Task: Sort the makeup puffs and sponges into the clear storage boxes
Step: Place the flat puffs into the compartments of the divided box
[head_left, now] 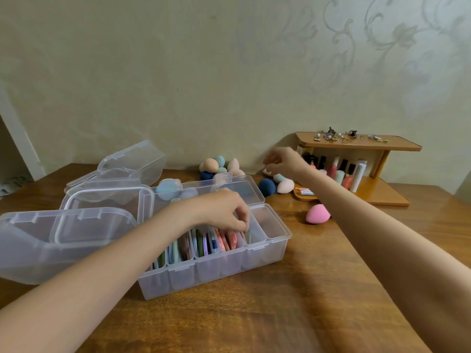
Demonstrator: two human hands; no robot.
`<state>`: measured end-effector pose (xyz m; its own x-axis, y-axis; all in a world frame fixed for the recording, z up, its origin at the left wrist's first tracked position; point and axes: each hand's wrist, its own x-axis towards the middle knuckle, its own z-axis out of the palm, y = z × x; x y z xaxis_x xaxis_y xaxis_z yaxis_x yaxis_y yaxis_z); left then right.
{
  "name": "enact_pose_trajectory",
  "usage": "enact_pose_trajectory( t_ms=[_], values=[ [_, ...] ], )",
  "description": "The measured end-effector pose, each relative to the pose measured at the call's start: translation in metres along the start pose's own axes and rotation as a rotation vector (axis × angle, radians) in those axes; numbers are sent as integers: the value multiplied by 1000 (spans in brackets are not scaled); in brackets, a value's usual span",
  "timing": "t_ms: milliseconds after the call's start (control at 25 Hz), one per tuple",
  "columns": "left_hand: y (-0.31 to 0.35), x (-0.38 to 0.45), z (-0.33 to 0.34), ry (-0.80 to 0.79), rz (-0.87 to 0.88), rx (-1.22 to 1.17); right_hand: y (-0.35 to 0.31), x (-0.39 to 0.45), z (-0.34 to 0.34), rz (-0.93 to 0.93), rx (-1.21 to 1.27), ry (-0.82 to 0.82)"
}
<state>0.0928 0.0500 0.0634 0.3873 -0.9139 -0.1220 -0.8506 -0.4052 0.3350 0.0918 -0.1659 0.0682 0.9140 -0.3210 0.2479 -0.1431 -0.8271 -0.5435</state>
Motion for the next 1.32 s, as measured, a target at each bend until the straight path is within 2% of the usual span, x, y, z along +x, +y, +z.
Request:
enact_pose_trajectory(
  t_ms=[120, 280, 440, 480, 600, 720, 840, 920, 1040, 1120, 1240, 1320],
  values=[
    [-3, -4, -5, -44, 20, -34, 5, -1, 21, 22, -190, -136],
    [-15, -8, -8, -89, 26, -137, -15, -1, 43, 65, -428, -167],
    [-23, -5, -5, -66, 30, -183, -49, -10, 31, 35, -411, -170],
    [-24, -5, -5, -66, 32, -191, -40, 0, 36, 46, -408, -187],
    [-27, -4, -4, -79, 31, -201, -13, 12, 50, 37, -352, -140],
    [-27, -3, -3, -92, 45, -163, -1, 5, 28, 97, -94, -7],
    [-25, -6, -3, -84, 47, -153, -12, -24, -4, 54, 161, 200],
    [-23, -8, -3, -77, 40, -163, -33, -54, -11, -20, 233, 220],
    [-19, -9, -4, -65, 10, -155, -62, -96, 3, -135, -11, 0],
    [-16, -11, -3, -54, -16, -134, -71, -112, 16, -176, -139, -90],
    [-12, -13, 0, -23, -8, -126, -70, -123, 31, -226, -347, -125],
    [-11, -15, 2, -7, -4, -139, -68, -128, 34, -235, -395, -105]
  ],
)
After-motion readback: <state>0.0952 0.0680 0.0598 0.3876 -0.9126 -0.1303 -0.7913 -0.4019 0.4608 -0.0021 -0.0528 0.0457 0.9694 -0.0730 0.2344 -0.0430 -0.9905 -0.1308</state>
